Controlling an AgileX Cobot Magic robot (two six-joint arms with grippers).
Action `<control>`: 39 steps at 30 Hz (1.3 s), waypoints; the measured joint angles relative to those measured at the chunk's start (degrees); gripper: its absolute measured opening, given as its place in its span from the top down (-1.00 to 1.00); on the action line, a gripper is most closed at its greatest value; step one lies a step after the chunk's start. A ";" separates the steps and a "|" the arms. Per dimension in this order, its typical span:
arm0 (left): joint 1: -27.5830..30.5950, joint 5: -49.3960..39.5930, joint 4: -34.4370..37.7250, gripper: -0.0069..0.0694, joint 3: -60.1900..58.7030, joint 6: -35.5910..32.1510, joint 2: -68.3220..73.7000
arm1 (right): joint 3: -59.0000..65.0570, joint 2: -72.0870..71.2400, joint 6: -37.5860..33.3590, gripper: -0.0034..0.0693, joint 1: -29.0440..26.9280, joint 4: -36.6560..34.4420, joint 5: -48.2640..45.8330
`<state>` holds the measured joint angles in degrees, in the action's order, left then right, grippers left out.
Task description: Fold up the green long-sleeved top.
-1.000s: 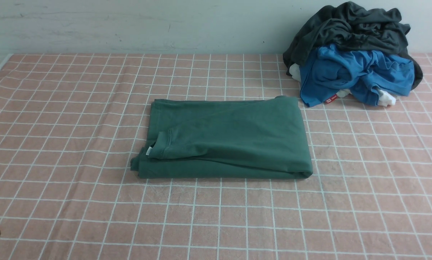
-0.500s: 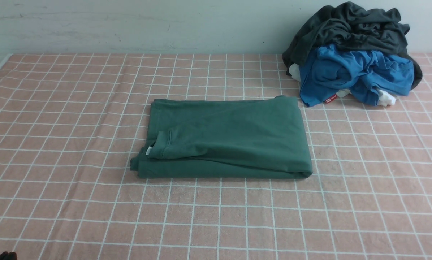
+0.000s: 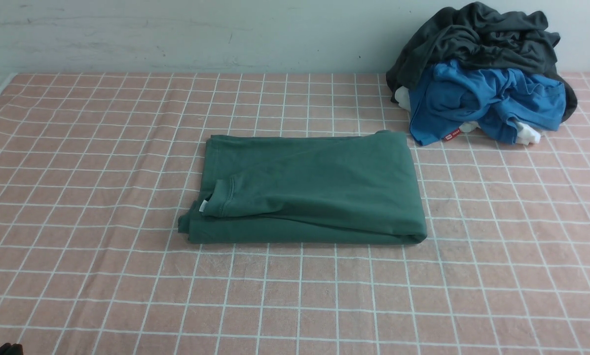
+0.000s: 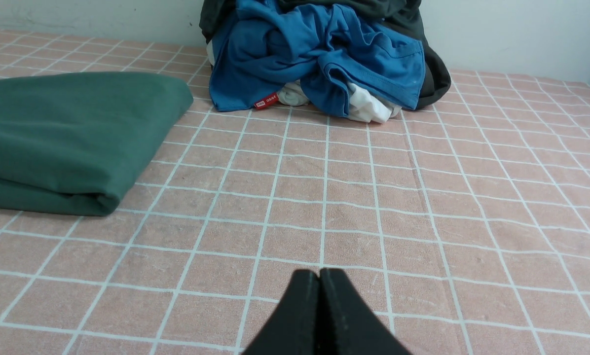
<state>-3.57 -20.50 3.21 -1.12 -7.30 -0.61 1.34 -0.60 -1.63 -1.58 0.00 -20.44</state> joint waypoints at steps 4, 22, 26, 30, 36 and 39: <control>0.00 0.00 0.00 0.83 0.00 0.00 0.00 | 0.00 0.00 0.00 0.94 0.00 0.00 0.00; 0.00 0.05 0.00 0.83 0.00 -0.06 0.00 | 0.00 0.00 -0.52 0.94 0.00 0.00 0.00; 1.21 0.05 0.00 0.83 0.00 -0.06 0.00 | 0.00 0.00 -0.52 0.94 0.00 0.00 0.00; 2.80 0.05 0.00 0.83 0.00 -0.06 0.00 | 0.00 0.00 -0.52 0.94 0.00 0.00 0.00; 2.96 0.10 0.00 0.83 0.00 -0.06 0.00 | 0.00 0.00 -0.52 0.94 0.00 0.00 0.00; 2.96 0.10 0.00 0.83 0.00 -0.06 0.00 | 0.00 0.00 -0.52 0.94 0.00 0.00 0.00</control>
<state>-0.61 -20.41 3.21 -1.12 -7.36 -0.61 1.34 -0.60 -2.15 -1.58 0.00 -20.44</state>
